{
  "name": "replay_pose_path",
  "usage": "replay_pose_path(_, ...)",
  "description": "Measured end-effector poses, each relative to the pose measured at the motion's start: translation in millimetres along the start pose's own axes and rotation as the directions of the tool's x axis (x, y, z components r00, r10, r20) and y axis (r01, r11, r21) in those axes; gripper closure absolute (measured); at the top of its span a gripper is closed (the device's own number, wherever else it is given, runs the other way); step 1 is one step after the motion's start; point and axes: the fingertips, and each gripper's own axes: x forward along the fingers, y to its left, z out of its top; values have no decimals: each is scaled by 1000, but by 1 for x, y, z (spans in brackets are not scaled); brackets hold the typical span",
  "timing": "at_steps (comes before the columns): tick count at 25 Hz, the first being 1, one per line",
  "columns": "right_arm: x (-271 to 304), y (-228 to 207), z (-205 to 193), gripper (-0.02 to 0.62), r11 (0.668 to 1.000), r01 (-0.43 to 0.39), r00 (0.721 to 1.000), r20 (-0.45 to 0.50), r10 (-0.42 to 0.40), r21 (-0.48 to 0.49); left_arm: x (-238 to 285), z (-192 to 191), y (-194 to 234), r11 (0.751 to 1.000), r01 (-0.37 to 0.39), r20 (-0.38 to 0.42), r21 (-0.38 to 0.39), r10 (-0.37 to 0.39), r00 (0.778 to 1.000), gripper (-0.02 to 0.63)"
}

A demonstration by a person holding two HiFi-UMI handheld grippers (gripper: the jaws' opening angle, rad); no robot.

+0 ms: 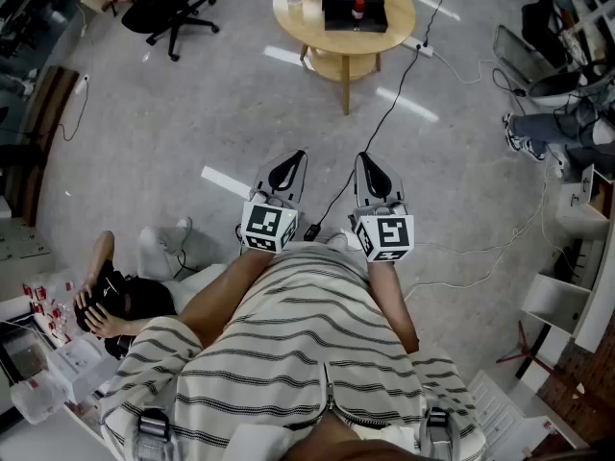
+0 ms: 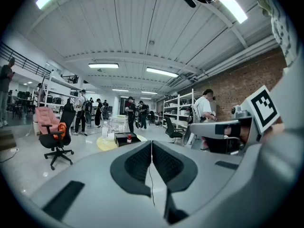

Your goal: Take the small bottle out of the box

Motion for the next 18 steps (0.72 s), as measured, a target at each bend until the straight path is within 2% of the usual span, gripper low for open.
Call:
replay_pose_path(10, -18, -8, -10, 584, 999, -46, 999, -16, 46, -7, 7, -7, -31, 1000, 26, -3, -7, -26, 1000, 584)
replay_pose_path(18, -43, -17, -24, 584, 999, -52, 998, -40, 51, -8, 1, -23, -62, 1000, 30, -29, -11, -30, 999, 584)
